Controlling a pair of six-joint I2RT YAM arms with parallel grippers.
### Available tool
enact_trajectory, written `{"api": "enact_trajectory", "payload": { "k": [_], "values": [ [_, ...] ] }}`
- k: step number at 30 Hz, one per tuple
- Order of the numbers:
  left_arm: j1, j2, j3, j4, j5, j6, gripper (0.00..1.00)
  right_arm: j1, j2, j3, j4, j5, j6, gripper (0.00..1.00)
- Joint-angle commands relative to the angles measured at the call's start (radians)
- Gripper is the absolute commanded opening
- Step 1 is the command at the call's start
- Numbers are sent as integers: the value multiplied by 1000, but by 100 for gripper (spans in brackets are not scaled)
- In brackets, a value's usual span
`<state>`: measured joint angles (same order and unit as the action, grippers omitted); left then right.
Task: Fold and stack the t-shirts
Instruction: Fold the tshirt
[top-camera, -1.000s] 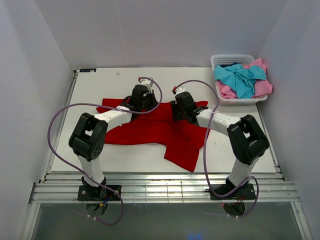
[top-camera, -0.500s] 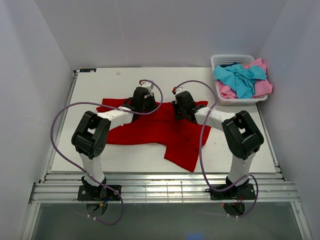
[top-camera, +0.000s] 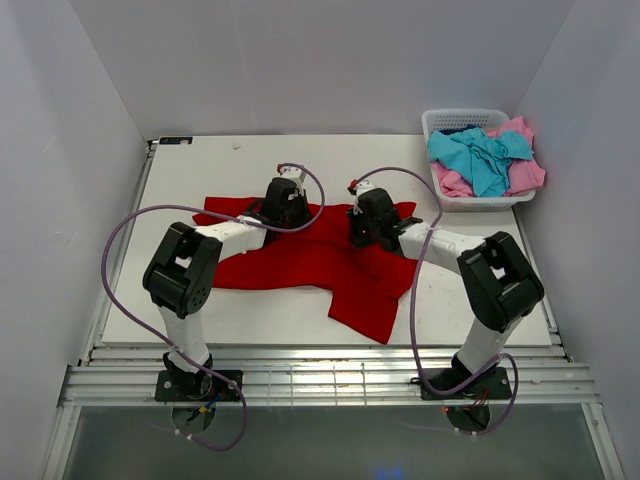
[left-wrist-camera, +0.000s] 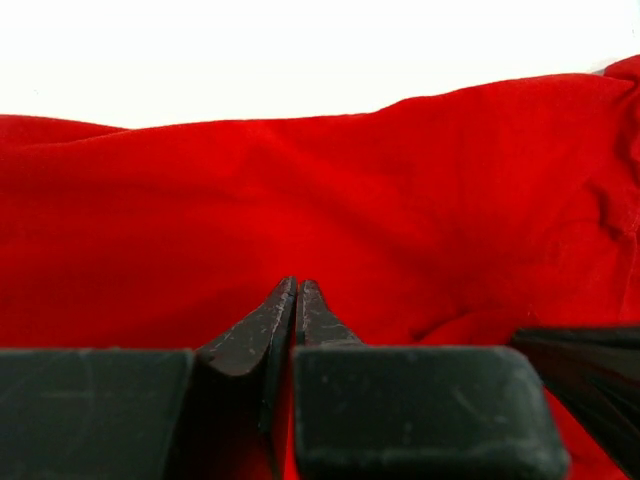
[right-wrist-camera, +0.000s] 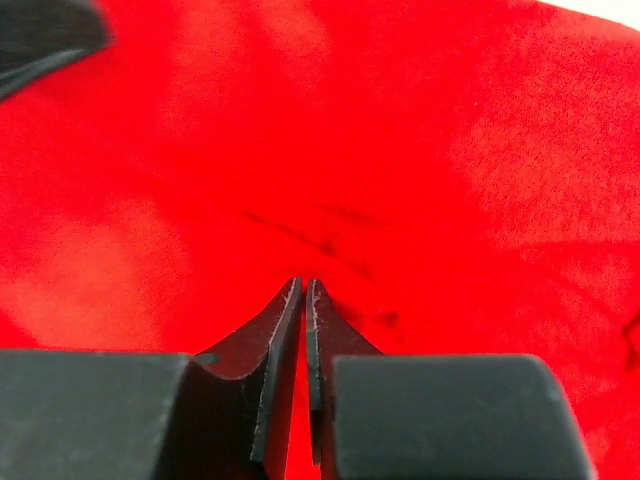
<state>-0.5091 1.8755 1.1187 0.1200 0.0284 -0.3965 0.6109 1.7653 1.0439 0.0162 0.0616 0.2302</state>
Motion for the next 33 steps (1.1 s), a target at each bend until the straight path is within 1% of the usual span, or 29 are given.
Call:
{"api": "enact_trajectory", "payload": {
  "k": [1,4,6,11,14,15,16,19,20,21,23,26,33],
  "values": [
    [-5,-58,-10,18,-13,5,14,18,-119,-39,24,-51,27,12],
    [-5,-64,-17,18,-13,2,14,39,-154,-82,25,-109,35,11],
    [-5,-68,-23,18,-13,-1,14,55,-159,-99,25,-120,43,12],
    [-5,-81,-37,18,-13,-2,14,84,-121,-120,24,-177,58,12],
    [-5,-93,-48,18,-13,1,14,112,-110,-127,37,-149,63,12],
    [-5,-96,-49,18,-45,4,14,119,-115,-125,42,-117,64,12],
    [-5,-99,-53,18,-45,5,14,119,-116,-120,44,-108,67,13],
    [-5,-99,-48,18,-33,7,14,119,-112,-70,8,-30,69,25],
    [-5,-99,-46,17,-30,7,14,118,-110,-55,-7,-5,69,35],
    [-5,-98,-45,18,8,7,14,118,-112,-35,-15,16,69,38],
    [-5,-99,-42,23,25,-4,14,118,-122,-27,-15,70,64,44],
    [-9,-99,-31,35,68,-15,14,113,-125,-15,-15,133,60,47],
    [-31,-81,-7,44,110,-27,14,86,-73,2,-15,152,60,47]
  ]
}}
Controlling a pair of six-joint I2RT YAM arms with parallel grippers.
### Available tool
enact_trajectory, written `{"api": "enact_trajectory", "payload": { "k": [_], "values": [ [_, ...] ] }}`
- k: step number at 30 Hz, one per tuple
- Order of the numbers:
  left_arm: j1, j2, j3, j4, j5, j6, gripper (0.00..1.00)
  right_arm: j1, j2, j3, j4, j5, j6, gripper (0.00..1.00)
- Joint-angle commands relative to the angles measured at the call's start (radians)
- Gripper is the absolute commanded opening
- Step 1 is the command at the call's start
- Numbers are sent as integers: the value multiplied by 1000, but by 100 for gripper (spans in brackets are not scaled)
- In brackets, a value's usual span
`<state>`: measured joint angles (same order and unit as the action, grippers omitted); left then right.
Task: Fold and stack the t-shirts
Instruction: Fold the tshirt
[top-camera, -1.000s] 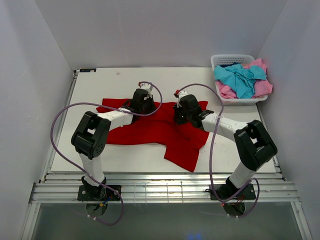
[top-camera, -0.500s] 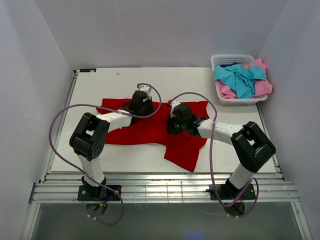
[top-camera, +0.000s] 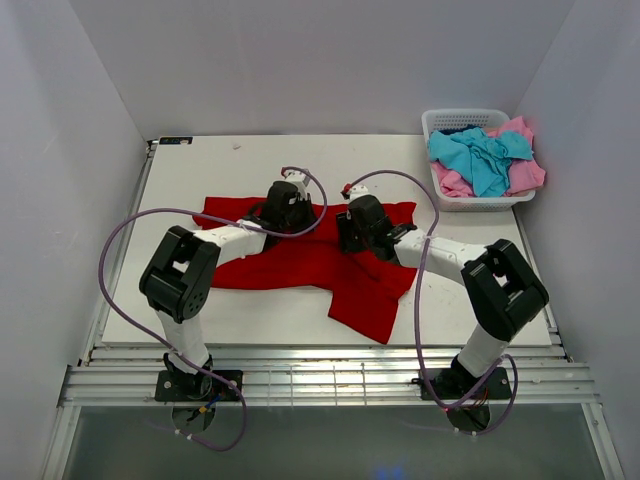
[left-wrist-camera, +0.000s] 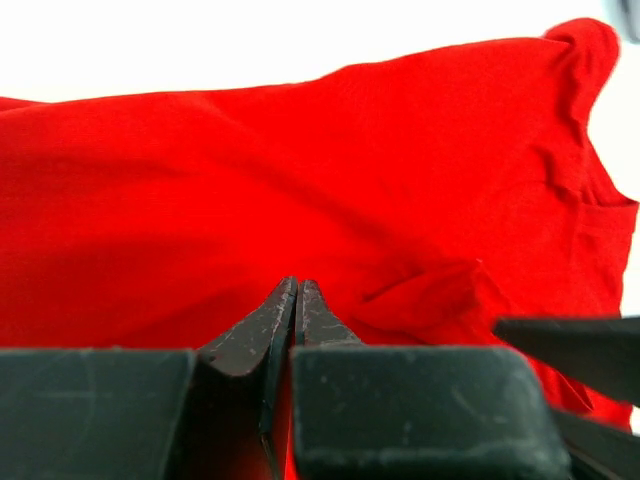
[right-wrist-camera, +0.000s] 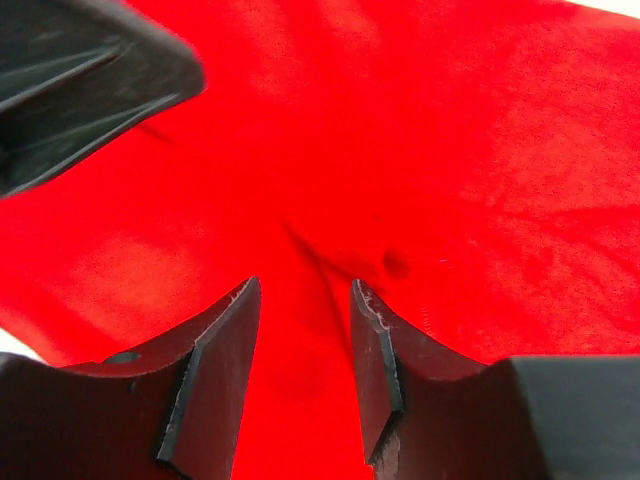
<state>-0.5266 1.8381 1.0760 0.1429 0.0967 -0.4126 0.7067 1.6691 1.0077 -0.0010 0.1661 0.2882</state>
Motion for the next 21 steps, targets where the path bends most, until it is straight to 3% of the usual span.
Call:
{"api": "enact_trajectory", "payload": {
  "k": [1,21],
  "values": [
    [-18,-39,36,23,47,-11,14,-13,33,39,2,52,3,47],
    [-39,-2,33,49,60,-8,14,-70,113,65,45,1,-27,45]
  ]
}}
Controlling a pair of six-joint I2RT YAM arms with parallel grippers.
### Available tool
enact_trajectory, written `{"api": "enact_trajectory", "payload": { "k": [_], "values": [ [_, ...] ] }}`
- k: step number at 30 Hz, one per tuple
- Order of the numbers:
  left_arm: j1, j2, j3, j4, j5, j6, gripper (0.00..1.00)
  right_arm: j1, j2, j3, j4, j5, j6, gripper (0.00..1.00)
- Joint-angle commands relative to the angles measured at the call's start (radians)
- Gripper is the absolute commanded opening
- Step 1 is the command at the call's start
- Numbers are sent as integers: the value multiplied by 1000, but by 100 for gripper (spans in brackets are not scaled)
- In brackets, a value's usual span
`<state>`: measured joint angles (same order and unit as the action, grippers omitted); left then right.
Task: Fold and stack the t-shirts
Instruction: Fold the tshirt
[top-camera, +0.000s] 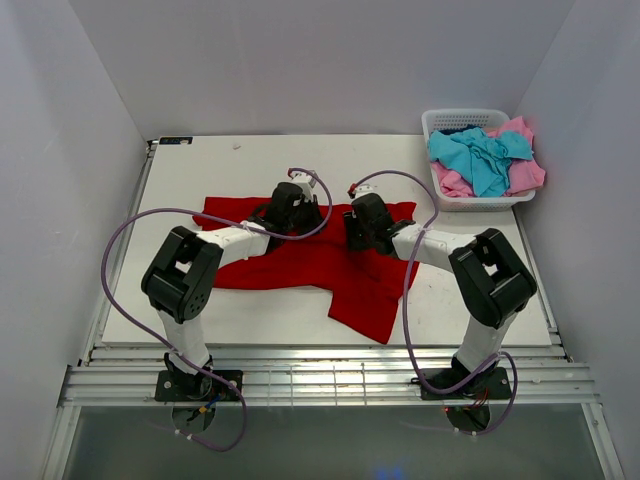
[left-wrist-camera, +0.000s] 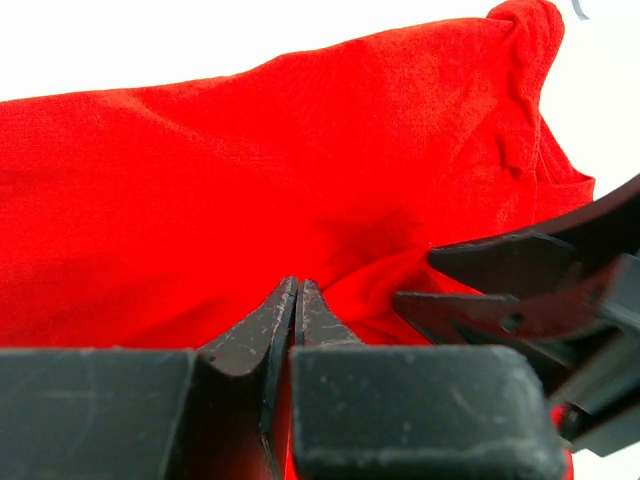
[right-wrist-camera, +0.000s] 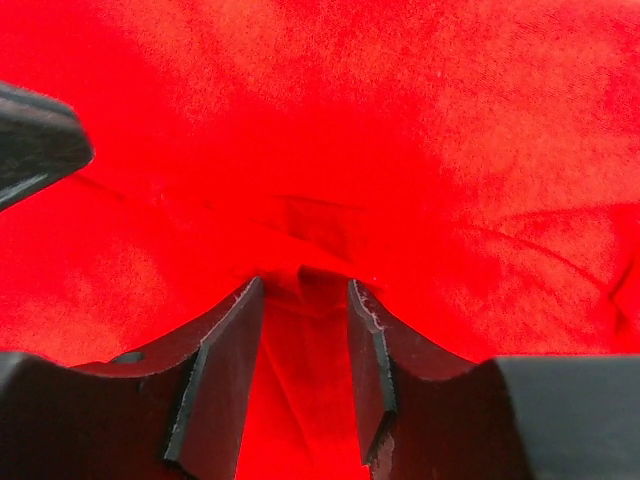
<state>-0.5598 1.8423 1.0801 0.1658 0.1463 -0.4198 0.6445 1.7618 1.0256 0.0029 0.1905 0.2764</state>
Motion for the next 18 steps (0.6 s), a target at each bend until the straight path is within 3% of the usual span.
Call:
{"api": "enact_trajectory", "payload": {
  "k": [1,6,10,18],
  "values": [
    [-6,-5,27,26,9,0,14,-8,24,50,45,-31,-16,44],
    [-6,-3,23,24,1,4,13,-11,41,44,92,-100,-16,32],
    [-6,5,21,24,-1,7,13,-11,34,34,109,-137,-14,16],
    [-6,46,20,24,-4,-4,12,-8,-64,-18,69,-235,-14,12]
  ]
}}
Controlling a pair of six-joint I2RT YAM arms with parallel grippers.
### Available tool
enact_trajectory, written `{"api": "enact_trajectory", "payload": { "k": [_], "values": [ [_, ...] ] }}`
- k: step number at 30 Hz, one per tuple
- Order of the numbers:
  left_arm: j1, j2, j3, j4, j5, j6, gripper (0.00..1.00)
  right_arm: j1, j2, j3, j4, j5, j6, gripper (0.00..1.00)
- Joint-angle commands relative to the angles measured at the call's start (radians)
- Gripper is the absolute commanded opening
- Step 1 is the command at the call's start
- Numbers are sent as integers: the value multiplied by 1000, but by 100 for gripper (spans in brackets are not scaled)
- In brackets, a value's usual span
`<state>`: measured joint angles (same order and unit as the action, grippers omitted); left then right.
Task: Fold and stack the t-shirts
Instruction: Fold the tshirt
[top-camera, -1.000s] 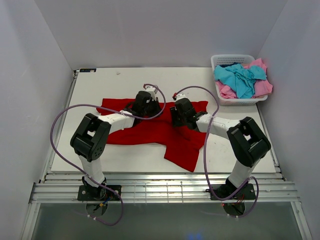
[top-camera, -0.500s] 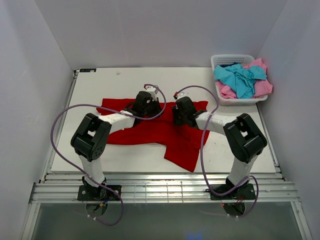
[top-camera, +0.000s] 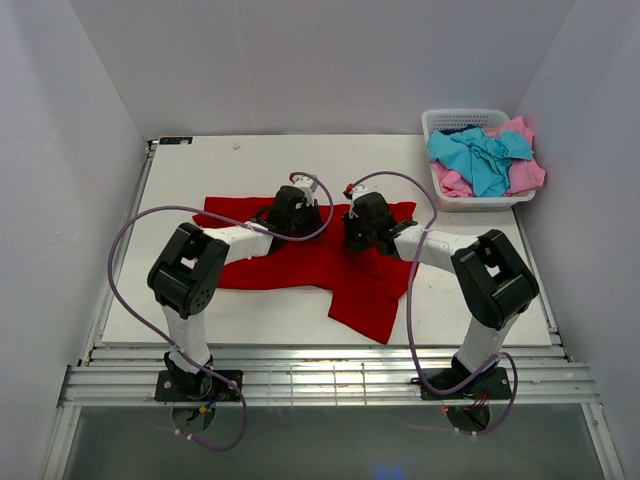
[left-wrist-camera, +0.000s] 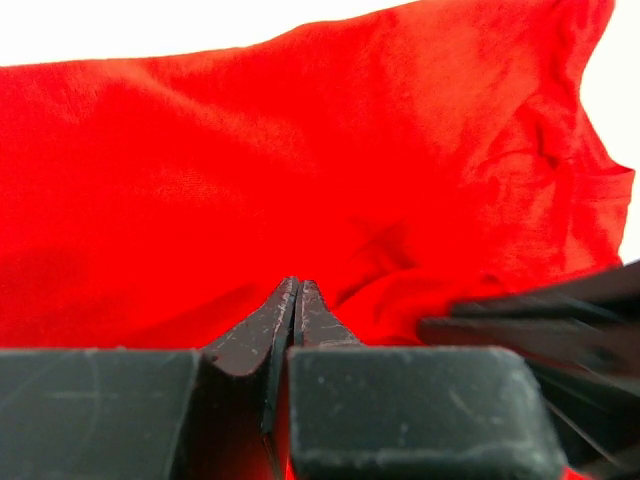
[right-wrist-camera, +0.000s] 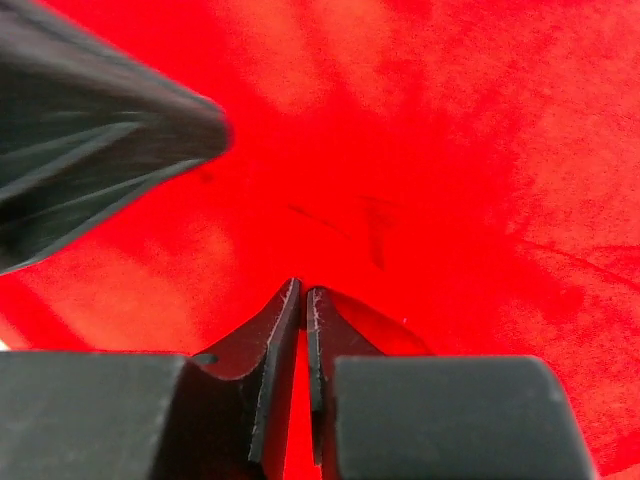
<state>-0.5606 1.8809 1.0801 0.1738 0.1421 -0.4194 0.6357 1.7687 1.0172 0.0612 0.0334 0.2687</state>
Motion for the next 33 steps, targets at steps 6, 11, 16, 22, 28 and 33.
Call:
{"api": "enact_trajectory", "payload": {
  "k": [6,11,16,22,28,33],
  "values": [
    [-7,15,18,16,4,-12,11,32,-100,-38,-55,-142,-6,12],
    [-7,15,18,16,2,-12,11,56,-72,-48,-60,-228,-3,11],
    [-7,12,14,16,-2,-7,10,87,-45,-39,-86,-308,-13,19],
    [-7,11,14,13,-12,2,10,96,-116,-28,-84,-374,-13,67],
    [-7,9,23,3,-25,14,10,82,-230,34,-155,-109,-25,62],
    [-7,-9,12,-5,-88,31,9,-37,-218,44,-156,-1,15,13]
  ]
}}
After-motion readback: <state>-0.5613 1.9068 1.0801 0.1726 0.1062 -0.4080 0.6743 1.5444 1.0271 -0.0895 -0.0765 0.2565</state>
